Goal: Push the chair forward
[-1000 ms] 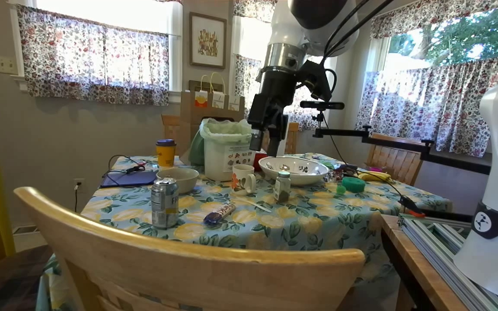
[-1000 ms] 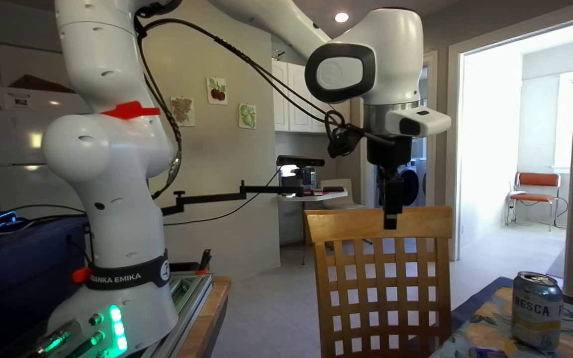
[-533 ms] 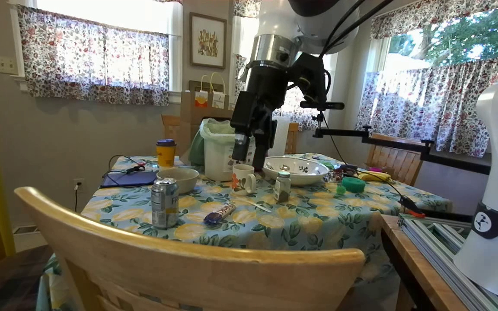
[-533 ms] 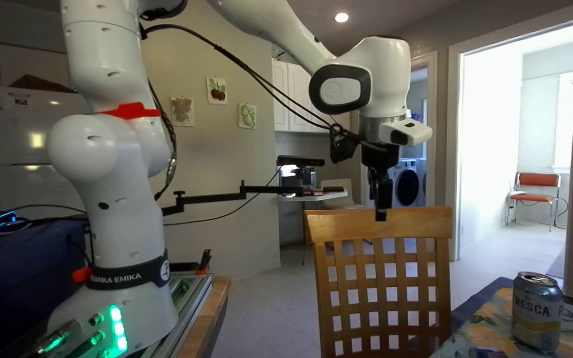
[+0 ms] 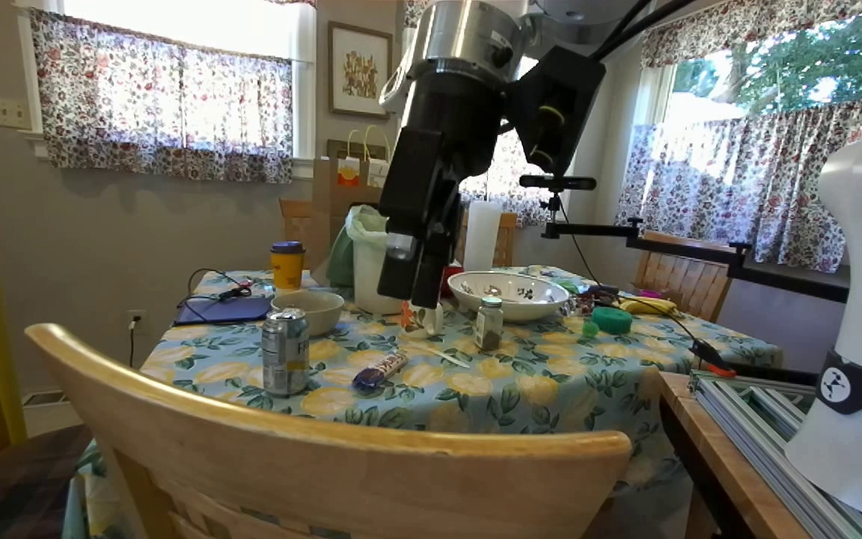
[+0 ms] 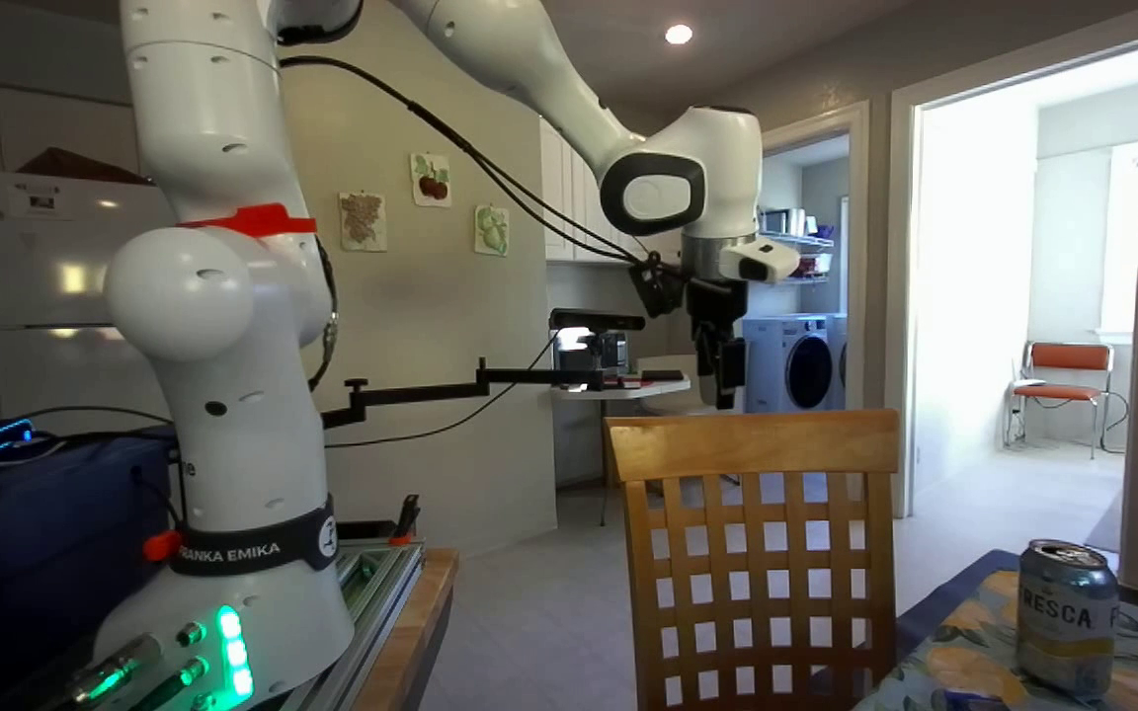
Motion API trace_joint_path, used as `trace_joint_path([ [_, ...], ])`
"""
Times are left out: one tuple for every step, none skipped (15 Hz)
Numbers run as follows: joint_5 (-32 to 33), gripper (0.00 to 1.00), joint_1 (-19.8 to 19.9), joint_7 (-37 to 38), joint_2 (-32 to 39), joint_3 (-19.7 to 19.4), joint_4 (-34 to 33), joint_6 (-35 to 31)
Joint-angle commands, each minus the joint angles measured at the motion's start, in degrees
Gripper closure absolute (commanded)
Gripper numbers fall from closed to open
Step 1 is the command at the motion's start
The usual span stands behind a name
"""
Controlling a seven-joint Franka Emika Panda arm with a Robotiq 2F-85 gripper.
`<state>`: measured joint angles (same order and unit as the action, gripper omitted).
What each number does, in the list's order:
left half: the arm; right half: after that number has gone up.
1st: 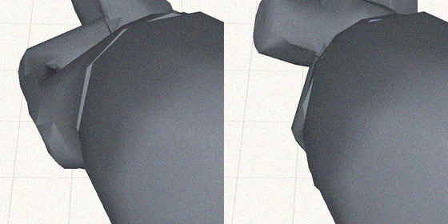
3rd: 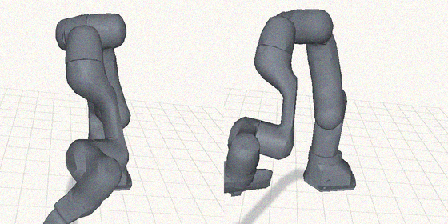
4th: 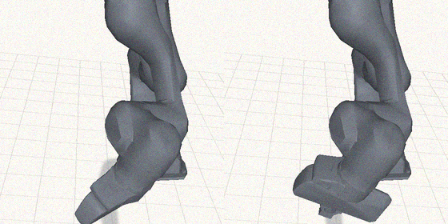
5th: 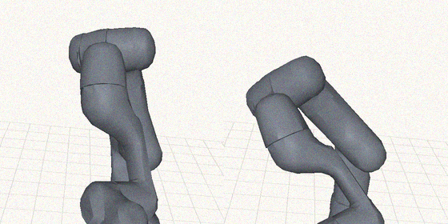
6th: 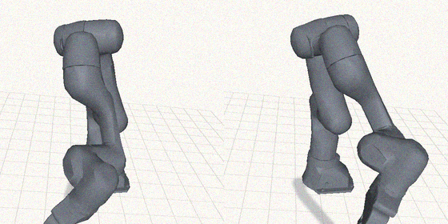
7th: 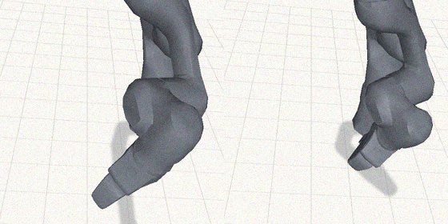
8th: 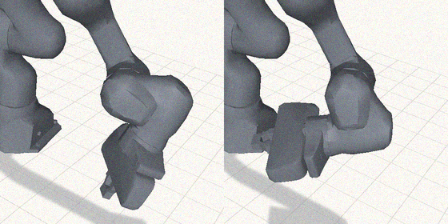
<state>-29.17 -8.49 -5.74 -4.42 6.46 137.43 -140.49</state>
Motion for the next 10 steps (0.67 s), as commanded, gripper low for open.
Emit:
trace_joint_path([
  [-1.26,0.00,-1.47,0.35,2.19,1.40,-1.94,-2.23],
  [-1.12,0.00,-1.73,0.68,2.42,1.78,-2.19,-2.66],
  [-1.33,0.00,-1.98,0.93,2.91,2.15,-2.54,-3.12],
  [-1.20,0.00,-2.18,1.26,3.59,2.54,-2.90,-3.69],
  [-1.48,0.00,-2.48,1.38,4.48,3.03,-3.28,-4.21],
  [-1.21,0.00,-2.86,1.98,5.36,3.54,-3.52,-4.78],
  [-0.73,0.00,-3.13,2.68,6.09,4.08,-3.73,-5.35],
  [-0.29,0.00,-3.37,3.37,6.72,4.64,-3.84,-5.90],
  [0.11,0.00,-3.63,4.03,7.37,5.15,-3.97,-6.76],
  [1.48,0.00,-3.84,5.55,7.98,5.60,-3.96,-7.79],
])
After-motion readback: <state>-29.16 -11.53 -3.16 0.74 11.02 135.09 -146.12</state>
